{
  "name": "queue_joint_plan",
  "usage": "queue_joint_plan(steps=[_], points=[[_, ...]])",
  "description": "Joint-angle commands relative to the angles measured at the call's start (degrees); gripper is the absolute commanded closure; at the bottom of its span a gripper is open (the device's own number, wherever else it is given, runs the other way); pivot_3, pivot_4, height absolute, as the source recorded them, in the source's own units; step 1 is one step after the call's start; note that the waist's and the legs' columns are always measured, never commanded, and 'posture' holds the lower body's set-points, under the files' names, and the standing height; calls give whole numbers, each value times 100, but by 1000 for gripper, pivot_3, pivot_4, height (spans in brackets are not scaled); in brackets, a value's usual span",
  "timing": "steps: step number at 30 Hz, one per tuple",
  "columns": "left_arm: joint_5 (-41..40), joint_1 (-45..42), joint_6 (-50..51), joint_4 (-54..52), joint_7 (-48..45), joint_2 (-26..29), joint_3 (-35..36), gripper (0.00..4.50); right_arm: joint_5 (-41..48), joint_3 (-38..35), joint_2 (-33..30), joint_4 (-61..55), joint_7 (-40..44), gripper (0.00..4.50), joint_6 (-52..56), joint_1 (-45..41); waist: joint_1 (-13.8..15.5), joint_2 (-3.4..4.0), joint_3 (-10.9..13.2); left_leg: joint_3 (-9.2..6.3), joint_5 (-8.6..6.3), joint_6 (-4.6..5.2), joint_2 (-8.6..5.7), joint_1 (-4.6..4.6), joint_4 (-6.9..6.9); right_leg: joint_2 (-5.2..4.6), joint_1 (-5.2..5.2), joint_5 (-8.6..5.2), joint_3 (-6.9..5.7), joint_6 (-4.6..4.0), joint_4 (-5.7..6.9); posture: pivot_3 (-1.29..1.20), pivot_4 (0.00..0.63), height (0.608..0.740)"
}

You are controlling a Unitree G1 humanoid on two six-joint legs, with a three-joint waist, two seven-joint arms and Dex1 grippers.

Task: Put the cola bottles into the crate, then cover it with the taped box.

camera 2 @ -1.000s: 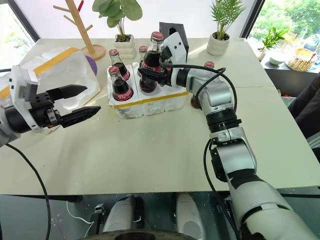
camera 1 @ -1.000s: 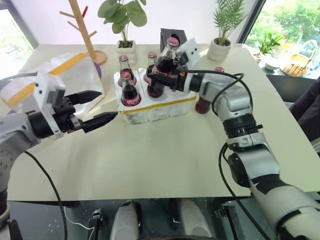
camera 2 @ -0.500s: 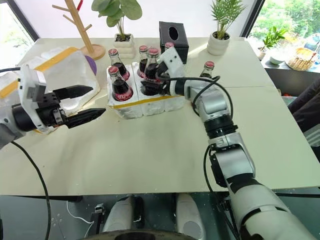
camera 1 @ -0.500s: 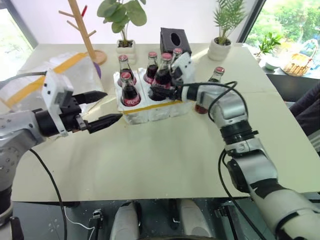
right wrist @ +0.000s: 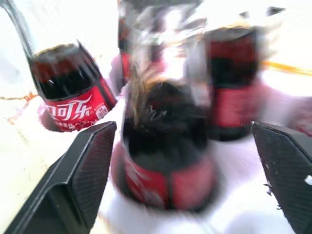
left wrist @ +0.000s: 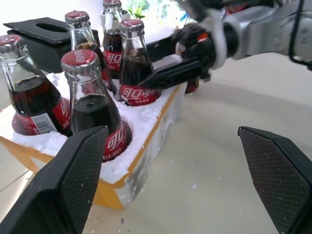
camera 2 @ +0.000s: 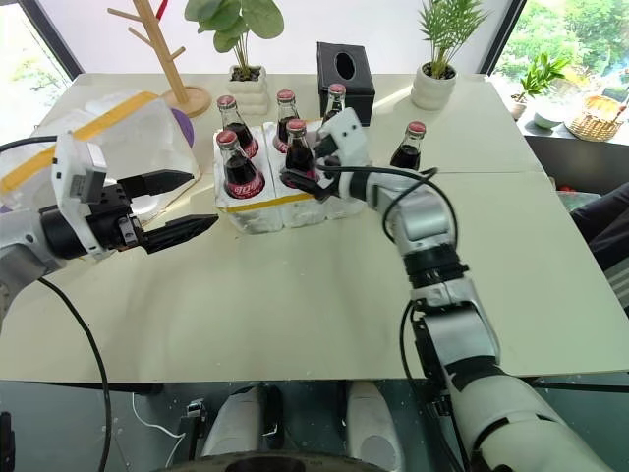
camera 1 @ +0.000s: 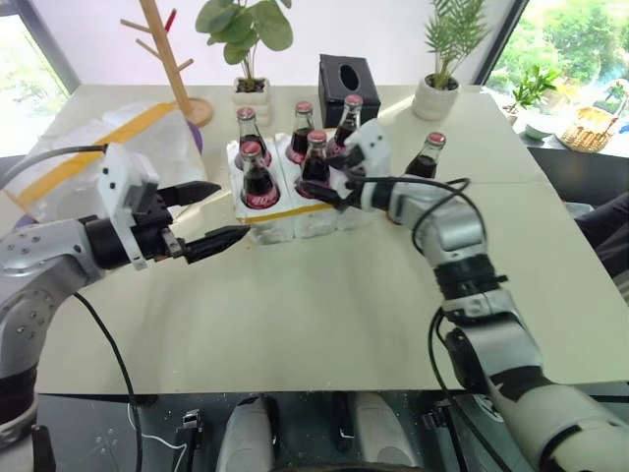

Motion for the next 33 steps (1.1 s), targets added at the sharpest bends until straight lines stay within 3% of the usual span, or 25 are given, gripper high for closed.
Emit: queue_joint_plan(steps=[1,5,11,19,29,32,33], points=[[16,-221,-151,-8,-53,-70,-151,0,768,-740,-424,-1720,-221,22,1239,410,-17,0,0,0,0,0,0,0,0,1,0,0,0,0,-2,0,150,740],[156,-571,-267,204,-134,-299,-559,0,941,-1486,-669,-2840,-910,22,2211,1381,-38,-3,-2,-10,0,0,5,10,-2,17,6,-2,-2,-2,3,0,150,740],[361,-1038,-400,488,-303,-569,-1019,0,711,-1676,-568,-2861,-1607,22,2045,1957,-71,-2,-2,-5,0,1,2,11,-2,19,2,-1,8,-1,3,0,150,740],[523,-1429,-452,703,-446,-746,-1289,0,224,-1262,-341,-1312,-1794,22,721,1577,-56,-2,-2,-8,0,2,-1,8,-2,19,3,-2,7,0,-2,0,150,740],[538,-1270,-393,549,-411,-655,-1119,0,-167,-884,-216,967,-1574,22,-741,527,-58,-1,-1,-8,0,2,0,7,-2,19,3,-2,7,1,-2,0,150,740],[538,-1205,-392,506,-380,-636,-1084,0,-257,-864,-231,1522,-1510,728,-1145,192,-59,-1,-1,-9,1,2,1,7,-2,20,3,-2,7,1,-1,0,150,740],[532,-1184,-384,480,-355,-634,-1066,0,-275,-848,-286,1577,-1450,1235,-1230,115,-59,0,0,-9,1,2,1,6,-2,20,2,-2,7,1,-1,0,150,740]])
